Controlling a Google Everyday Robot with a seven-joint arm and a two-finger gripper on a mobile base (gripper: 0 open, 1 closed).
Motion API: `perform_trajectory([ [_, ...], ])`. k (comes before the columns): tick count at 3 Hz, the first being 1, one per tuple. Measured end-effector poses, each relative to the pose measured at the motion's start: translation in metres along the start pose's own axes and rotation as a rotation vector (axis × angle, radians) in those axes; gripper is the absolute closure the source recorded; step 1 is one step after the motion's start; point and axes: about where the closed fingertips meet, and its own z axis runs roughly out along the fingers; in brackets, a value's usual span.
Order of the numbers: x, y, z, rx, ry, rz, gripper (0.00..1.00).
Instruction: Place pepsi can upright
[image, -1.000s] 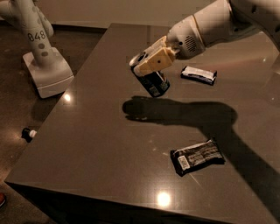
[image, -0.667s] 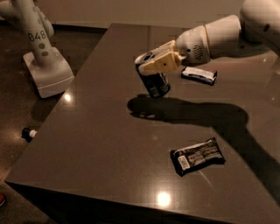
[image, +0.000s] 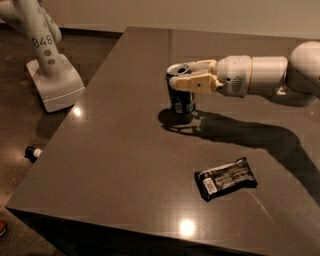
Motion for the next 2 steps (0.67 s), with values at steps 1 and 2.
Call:
perform_trajectory([
  [1,0.0077,-0.0050,-0.0061,0.016,-0.065,0.021,1.00],
  [2,0.0163,-0.0075,-0.0113,0.025,-0.148,0.024,0.74],
])
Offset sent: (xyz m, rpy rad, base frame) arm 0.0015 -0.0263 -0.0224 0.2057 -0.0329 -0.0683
